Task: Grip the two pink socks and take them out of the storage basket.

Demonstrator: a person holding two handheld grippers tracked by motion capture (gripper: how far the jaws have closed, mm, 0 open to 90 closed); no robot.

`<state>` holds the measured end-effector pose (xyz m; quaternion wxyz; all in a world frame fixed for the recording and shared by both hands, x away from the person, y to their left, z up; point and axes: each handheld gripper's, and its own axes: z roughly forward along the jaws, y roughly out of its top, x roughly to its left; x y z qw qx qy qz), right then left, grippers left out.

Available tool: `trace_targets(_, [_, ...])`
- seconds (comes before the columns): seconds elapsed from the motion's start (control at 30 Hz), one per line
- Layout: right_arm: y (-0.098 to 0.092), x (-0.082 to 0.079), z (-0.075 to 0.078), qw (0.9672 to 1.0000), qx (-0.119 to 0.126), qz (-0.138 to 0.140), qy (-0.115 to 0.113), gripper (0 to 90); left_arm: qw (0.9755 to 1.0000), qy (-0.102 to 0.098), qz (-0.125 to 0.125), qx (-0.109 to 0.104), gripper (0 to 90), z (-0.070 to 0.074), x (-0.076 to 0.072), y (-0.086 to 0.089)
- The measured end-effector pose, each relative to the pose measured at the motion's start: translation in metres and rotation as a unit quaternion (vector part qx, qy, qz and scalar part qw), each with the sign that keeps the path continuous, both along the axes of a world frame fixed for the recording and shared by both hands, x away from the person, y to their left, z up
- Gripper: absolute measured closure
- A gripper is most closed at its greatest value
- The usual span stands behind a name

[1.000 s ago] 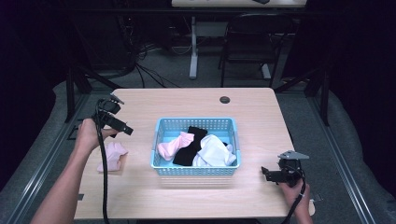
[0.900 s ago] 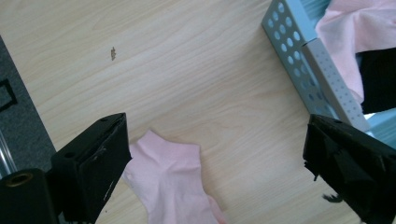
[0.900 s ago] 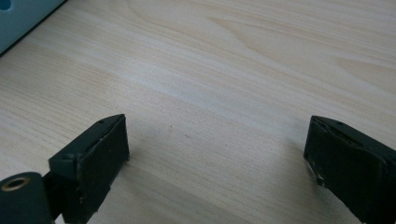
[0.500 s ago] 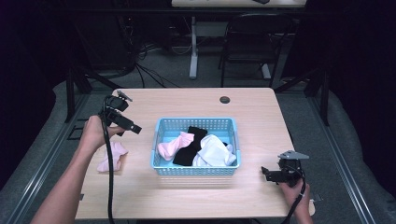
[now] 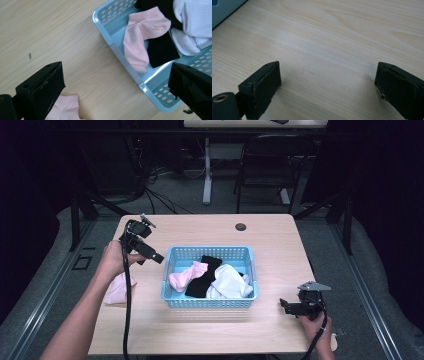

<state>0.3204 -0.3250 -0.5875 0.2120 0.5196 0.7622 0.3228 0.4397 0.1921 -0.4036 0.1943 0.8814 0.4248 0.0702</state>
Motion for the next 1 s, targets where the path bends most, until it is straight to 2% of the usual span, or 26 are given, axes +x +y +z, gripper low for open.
trace_targets(0.2, [0.0, 0.0, 0.0, 1.0, 0.0, 0.0, 0.0, 6.2, 0.9999, 0.002, -0.014, -0.004, 1.2, 0.0, 0.001, -0.02])
trace_targets(0.33, [0.0, 0.0, 0.0, 1.0, 0.0, 0.0, 0.0, 6.2, 0.9995, 0.006, -0.03, 0.002, 1.7, -0.004, 0.004, -0.033])
trace_targets(0.67, [0.0, 0.0, 0.0, 1.0, 0.0, 0.0, 0.0, 6.2, 0.9986, 0.026, -0.047, 0.001, 3.5, -0.029, 0.014, -0.061])
trace_targets(1.0, [0.0, 0.0, 0.0, 1.0, 0.0, 0.0, 0.0, 6.2, 0.9973, 0.049, -0.055, -0.004, 8.1, -0.056, 0.02, -0.076])
